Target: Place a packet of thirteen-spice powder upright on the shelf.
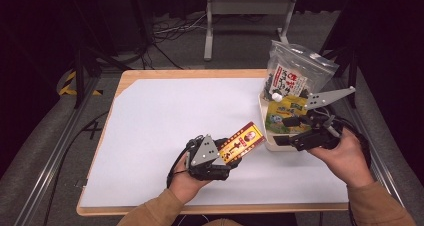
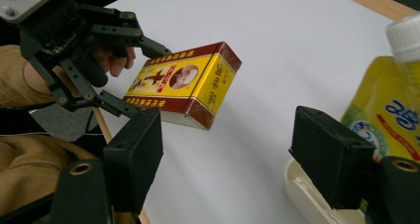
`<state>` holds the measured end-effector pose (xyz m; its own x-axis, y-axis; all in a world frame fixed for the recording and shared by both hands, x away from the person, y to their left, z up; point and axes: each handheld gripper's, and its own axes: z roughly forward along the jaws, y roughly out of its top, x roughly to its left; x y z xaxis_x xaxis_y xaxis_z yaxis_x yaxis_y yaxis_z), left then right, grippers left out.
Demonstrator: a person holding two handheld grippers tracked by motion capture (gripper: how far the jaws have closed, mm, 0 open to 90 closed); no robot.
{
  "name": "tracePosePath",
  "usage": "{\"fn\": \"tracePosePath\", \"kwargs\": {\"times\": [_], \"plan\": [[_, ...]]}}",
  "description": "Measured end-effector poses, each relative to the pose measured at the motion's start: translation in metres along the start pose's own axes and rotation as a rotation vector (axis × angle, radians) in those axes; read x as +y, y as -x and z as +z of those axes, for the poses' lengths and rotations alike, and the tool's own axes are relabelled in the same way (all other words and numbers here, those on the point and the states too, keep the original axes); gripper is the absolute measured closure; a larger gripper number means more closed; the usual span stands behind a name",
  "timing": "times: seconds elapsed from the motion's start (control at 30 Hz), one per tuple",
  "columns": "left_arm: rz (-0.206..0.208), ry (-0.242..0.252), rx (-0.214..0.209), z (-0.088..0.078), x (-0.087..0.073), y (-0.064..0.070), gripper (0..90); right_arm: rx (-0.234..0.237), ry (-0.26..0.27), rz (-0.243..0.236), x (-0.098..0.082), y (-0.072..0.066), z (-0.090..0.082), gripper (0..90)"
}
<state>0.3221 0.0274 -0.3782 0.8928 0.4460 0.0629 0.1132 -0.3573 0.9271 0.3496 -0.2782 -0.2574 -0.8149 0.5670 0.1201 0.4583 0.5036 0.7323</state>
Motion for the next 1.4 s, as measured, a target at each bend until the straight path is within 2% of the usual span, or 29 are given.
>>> {"fn": "tracePosePath", "kwargs": {"times": [0.07, 0.13, 0.43, 0.9, 1.0, 1.17, 1.33, 1.4], "plan": [[0.0, 0.004, 0.002, 0.0, -0.001, 0.001, 32.3, 0.013, -0.011, 0.003, 0.004, -0.001, 0.004, 27.9], [0.017, 0.006, 0.012, -0.001, -0.001, 0.001, 32.3, 0.019, -0.029, 0.003, 0.009, -0.002, 0.01, 27.9], [0.019, 0.01, 0.027, -0.001, -0.003, 0.004, 32.3, 0.058, -0.08, 0.028, 0.02, -0.001, 0.032, 29.2], [0.027, 0.019, 0.023, 0.0, -0.003, 0.006, 32.2, 0.11, -0.143, 0.061, 0.019, -0.001, 0.064, 30.2], [0.023, 0.015, 0.014, 0.0, -0.003, 0.005, 32.2, 0.141, -0.151, 0.077, 0.018, 0.0, 0.07, 29.7], [0.023, 0.017, 0.013, 0.0, -0.003, 0.005, 32.2, 0.167, -0.163, 0.094, 0.017, -0.001, 0.077, 29.8], [0.021, 0.014, 0.014, 0.001, -0.003, 0.005, 32.1, 0.217, -0.184, 0.127, 0.015, -0.001, 0.082, 35.5], [0.027, 0.01, 0.014, 0.001, -0.004, 0.004, 32.1, 0.215, -0.187, 0.13, 0.015, -0.001, 0.082, 36.6]]}}
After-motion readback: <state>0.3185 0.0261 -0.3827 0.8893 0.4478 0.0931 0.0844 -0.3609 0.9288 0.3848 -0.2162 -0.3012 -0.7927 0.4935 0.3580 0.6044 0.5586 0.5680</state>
